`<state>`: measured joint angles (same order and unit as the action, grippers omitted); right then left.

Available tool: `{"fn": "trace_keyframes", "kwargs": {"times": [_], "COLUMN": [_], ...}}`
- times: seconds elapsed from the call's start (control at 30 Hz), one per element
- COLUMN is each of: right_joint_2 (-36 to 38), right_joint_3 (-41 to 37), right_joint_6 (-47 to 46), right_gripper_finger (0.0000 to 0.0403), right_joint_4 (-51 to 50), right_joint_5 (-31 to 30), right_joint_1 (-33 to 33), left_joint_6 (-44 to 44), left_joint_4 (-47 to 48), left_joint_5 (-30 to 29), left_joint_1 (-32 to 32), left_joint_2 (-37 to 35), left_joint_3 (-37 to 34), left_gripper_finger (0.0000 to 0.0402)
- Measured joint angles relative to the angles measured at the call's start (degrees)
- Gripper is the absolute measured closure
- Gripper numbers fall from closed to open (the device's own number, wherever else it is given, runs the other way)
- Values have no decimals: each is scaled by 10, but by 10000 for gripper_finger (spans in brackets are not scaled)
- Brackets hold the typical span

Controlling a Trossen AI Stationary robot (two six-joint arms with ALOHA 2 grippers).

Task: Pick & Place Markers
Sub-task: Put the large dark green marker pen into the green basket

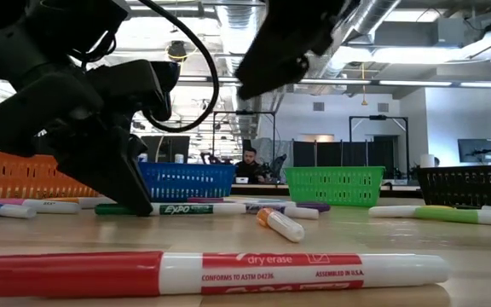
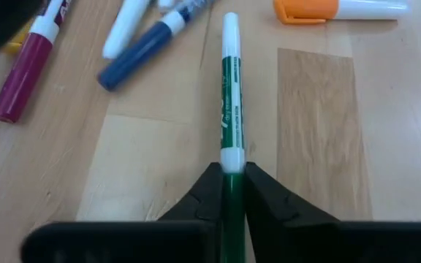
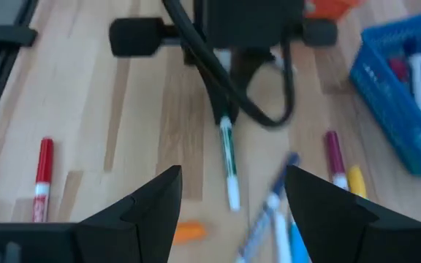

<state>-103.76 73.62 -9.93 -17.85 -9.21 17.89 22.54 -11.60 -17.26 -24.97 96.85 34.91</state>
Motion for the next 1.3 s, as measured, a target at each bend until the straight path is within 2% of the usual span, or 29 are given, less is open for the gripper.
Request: {"fn": "trace_keyframes", "kwargs": {"times": [0.13,0.27,0.73,0.87,1.13,1.3], "right_joint_2": [-36,-71,-81,-81,-81,-81], "right_joint_3": [0,-1,-1,-1,-1,-1], "right_joint_6": [48,86,89,89,104,105], "right_gripper_finger": [168,168,178,216,326,374], "right_joint_4": [25,24,50,49,49,48], "right_joint_5": [3,3,2,3,2,2], "right_joint_1": [0,-5,-42,-42,-50,-56], "left_joint_6": [-21,-32,-48,-55,-73,-73], "left_joint_4": [10,10,7,1,-13,-14], "left_joint_5": [-29,-31,-56,-75,-83,-83], "left_joint_1": [2,-1,1,3,13,23], "left_joint_2": [-36,-62,-76,-76,-76,-76], "left_joint_3": [-3,-2,-1,-1,-1,-1], "left_gripper_finger": [355,365,364,358,359,334]}}
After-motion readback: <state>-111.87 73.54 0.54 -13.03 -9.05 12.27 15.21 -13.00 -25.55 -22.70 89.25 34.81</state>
